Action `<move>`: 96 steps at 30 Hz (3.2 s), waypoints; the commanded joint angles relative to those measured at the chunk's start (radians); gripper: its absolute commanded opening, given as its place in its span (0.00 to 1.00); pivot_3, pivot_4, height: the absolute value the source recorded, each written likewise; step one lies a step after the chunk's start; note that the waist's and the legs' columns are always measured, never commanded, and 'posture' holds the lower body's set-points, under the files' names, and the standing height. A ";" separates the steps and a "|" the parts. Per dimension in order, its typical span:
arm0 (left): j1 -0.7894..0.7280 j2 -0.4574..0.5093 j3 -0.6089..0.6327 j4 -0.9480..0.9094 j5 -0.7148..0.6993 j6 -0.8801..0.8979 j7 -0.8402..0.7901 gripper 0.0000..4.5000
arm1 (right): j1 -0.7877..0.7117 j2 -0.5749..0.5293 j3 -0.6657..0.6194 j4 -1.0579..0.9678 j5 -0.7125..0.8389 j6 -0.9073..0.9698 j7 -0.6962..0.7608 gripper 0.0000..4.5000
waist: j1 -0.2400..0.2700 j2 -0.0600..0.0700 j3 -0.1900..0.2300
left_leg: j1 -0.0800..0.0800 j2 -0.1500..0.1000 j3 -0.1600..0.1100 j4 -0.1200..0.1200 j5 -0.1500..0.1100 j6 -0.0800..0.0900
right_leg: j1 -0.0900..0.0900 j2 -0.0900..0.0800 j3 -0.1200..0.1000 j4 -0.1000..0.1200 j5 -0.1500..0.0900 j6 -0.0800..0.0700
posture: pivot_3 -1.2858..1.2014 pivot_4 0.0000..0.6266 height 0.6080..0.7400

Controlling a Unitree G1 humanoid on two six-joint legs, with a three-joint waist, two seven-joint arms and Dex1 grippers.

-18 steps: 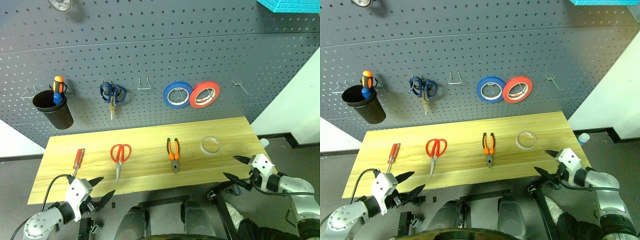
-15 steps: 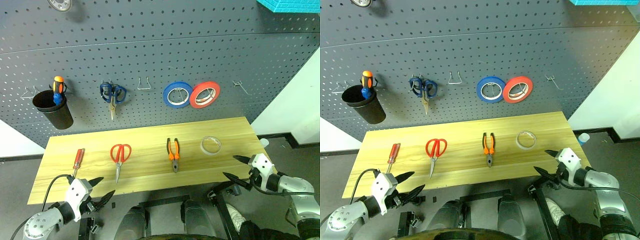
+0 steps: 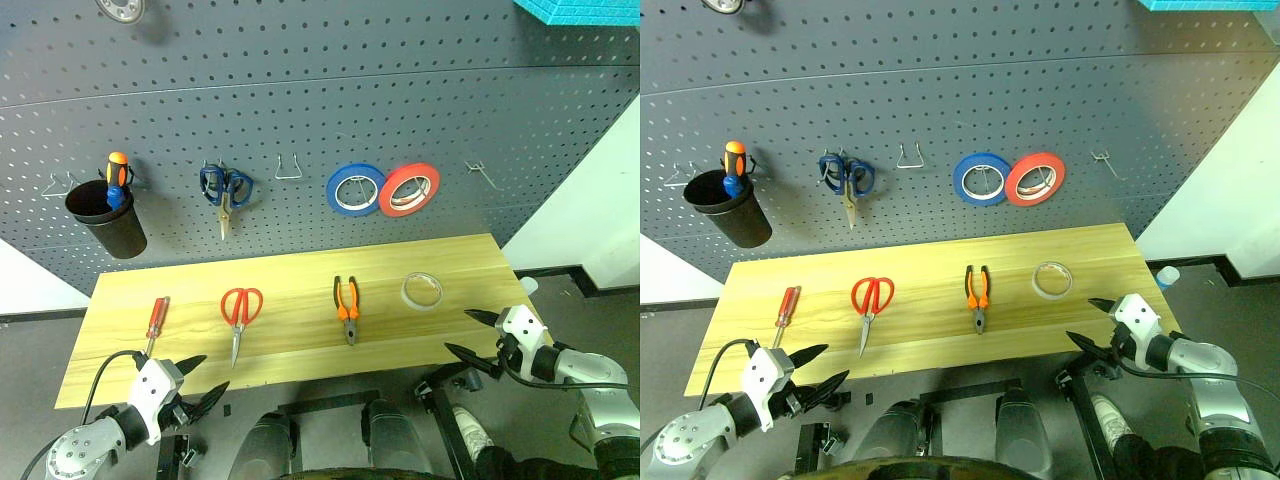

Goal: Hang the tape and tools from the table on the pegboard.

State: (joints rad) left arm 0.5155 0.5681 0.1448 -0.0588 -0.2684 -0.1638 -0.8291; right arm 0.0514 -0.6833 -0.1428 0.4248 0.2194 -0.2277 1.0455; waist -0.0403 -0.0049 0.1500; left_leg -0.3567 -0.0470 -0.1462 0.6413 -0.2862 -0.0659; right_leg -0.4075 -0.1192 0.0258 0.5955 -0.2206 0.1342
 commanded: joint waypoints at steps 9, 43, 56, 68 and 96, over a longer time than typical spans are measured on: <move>0.005 0.004 0.014 -0.008 0.000 -0.015 0.000 0.78 | -0.005 0.000 -0.005 -0.015 0.010 -0.013 0.002 1.00 | 0.000 0.000 0.000 | 0.000 0.000 0.000 0.000 0.000 0.000 | 0.000 0.000 0.000 0.000 0.000 0.000 | 0.50 0.17 1.00; -0.489 -0.049 -0.244 0.255 0.048 -0.029 -0.211 0.78 | -0.582 0.145 0.361 0.502 -0.406 0.117 -0.247 1.00 | -0.005 0.002 -0.002 | 0.002 0.001 0.001 0.001 0.001 0.000 | 0.000 0.002 0.000 0.002 0.008 -0.004 | 0.50 0.13 1.00; -0.488 -0.062 -0.245 0.263 0.046 -0.046 -0.216 0.79 | -0.739 0.191 0.464 0.765 -0.541 0.120 -0.248 0.81 | -0.010 0.003 -0.004 | 0.004 0.001 0.001 0.003 0.001 0.001 | 0.001 0.003 0.001 0.004 0.009 -0.005 | 0.50 0.12 1.00; -0.487 -0.076 -0.262 0.227 0.047 -0.041 -0.223 0.79 | -0.726 0.171 0.417 0.730 -0.509 0.102 -0.249 0.00 | -0.012 0.004 -0.004 | 0.004 0.001 0.001 0.004 0.001 0.001 | 0.002 0.003 0.002 0.005 0.009 -0.005 | 0.49 0.15 1.00; -0.665 -0.136 -0.289 0.284 0.057 -0.063 -0.214 0.79 | -0.527 -0.192 0.278 0.089 -0.843 -0.192 -0.903 0.00 | -0.040 0.002 -0.002 | 0.005 0.003 0.008 0.006 0.001 0.002 | 0.003 0.003 0.006 0.002 0.011 -0.007 | 0.46 0.13 1.00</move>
State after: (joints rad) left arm -0.1452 0.4284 -0.1471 0.2278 -0.2077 -0.2150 -1.0429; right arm -0.4260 -0.8843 0.1144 0.4473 -0.6322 -0.3867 0.1206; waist -0.0802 -0.0027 0.1480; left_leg -0.3523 -0.0440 -0.1378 0.6462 -0.2853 -0.0643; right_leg -0.4052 -0.1159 0.0314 0.5973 -0.2097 0.1275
